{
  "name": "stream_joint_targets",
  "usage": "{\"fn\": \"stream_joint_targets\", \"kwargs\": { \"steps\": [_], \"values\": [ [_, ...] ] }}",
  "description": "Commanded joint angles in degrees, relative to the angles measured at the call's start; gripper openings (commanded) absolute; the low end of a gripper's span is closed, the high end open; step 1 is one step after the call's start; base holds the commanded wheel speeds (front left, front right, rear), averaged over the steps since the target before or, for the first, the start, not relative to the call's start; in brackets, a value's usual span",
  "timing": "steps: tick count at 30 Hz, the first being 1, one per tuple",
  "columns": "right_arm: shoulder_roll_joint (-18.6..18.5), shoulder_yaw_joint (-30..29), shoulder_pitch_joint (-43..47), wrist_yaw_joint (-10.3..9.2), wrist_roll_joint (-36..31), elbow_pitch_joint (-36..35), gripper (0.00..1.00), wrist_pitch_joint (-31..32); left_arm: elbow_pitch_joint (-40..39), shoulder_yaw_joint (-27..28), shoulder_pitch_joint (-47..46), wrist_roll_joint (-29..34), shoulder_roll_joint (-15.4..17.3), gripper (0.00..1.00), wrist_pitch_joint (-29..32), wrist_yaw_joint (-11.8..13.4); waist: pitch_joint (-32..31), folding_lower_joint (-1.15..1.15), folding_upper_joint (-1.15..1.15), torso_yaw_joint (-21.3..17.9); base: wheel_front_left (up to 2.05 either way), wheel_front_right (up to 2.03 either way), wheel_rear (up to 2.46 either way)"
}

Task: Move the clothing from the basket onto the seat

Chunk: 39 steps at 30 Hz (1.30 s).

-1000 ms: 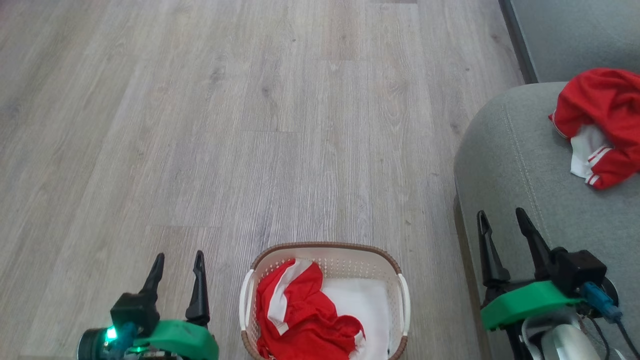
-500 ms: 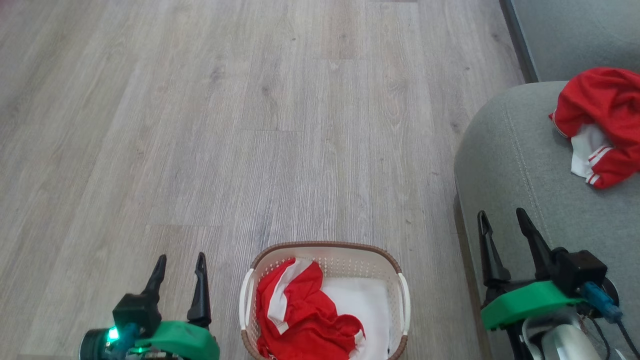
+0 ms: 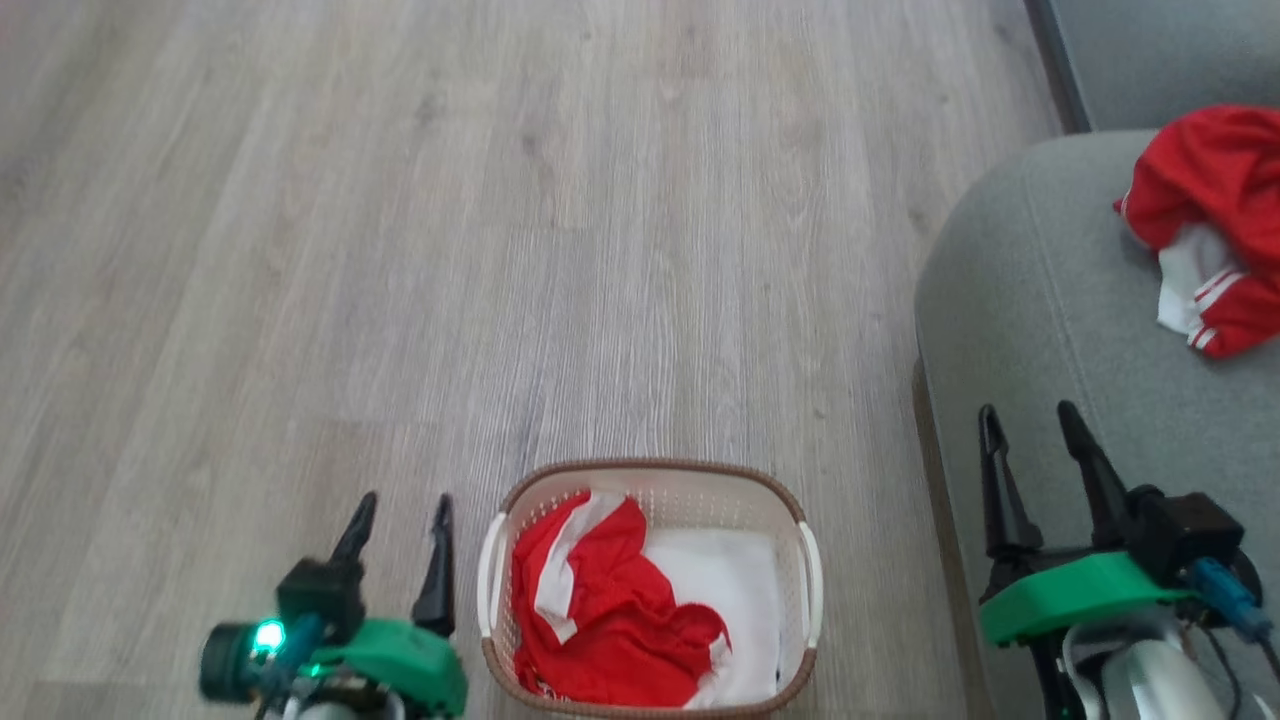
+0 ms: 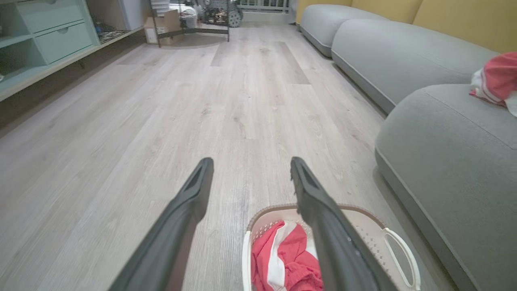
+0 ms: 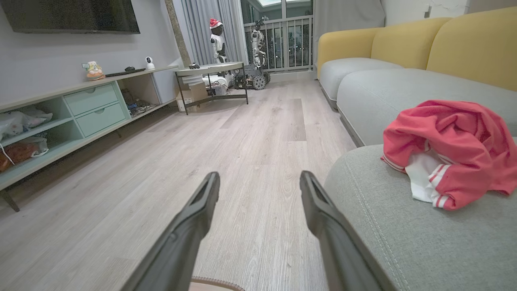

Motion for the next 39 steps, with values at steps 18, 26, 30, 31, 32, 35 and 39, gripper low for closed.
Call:
{"fn": "stream_joint_targets", "kwargs": {
  "steps": [18, 26, 30, 31, 32, 35, 39],
  "values": [
    [-0.04, 1.5, -15.39, 0.41, -1.77, -8.2, 1.0, -0.53, 26.27, -9.57, -23.89, 6.75, -2.51, 1.0, -0.46, -6.31, 24.49, 0.0, 0.0, -8.6, 0.0, 0.0, 0.0],
    [-0.04, 3.81, -21.5, 0.41, 0.48, -11.94, 1.0, -0.53, 38.79, -12.62, -33.05, 10.07, -1.93, 1.0, -0.04, -6.42, 35.1, 0.0, 0.0, -14.09, 0.0, 0.0, 0.0],
    [-0.04, 4.49, -24.33, 0.41, 2.05, -14.64, 1.0, -0.53, 44.95, -15.58, -38.54, 13.2, -0.9, 1.0, 0.25, -6.28, 41.61, 0.0, 0.0, -16.82, 0.0, 0.0, 0.0],
    [-0.04, 4.49, -24.33, 0.41, 2.05, -14.64, 1.0, -0.53, 44.95, -15.58, -38.54, 13.2, -0.9, 1.0, 0.25, -6.28, 41.61, 0.0, 0.0, -16.82, 0.0, 0.0, 0.0],
    [-0.04, 4.55, -24.77, 0.41, 2.32, -15.05, 1.0, -0.53, 46.1, -16.35, -39.39, 13.95, -0.7, 1.0, 0.46, -6.26, 42.57, 0.0, 0.0, -17.21, 0.0, 0.0, 0.0],
    [-0.04, 4.89, -25.97, 0.41, 3.18, -16.14, 1.0, -0.53, 49.24, -18.41, -41.7, 15.99, 0.32, 1.0, 1.24, -6.03, 45.34, 0.0, 0.0, -18.43, 0.0, 0.0, 0.0],
    [-0.04, 5.09, -27.44, 0.41, 4.22, -17.33, 1.0, -0.53, 51.77, -19.37, -44.27, 16.94, 1.65, 1.0, 2.14, -4.97, 48.17, 0.0, 0.0, -19.76, 0.0, 0.0, 0.0]
  ]
}}
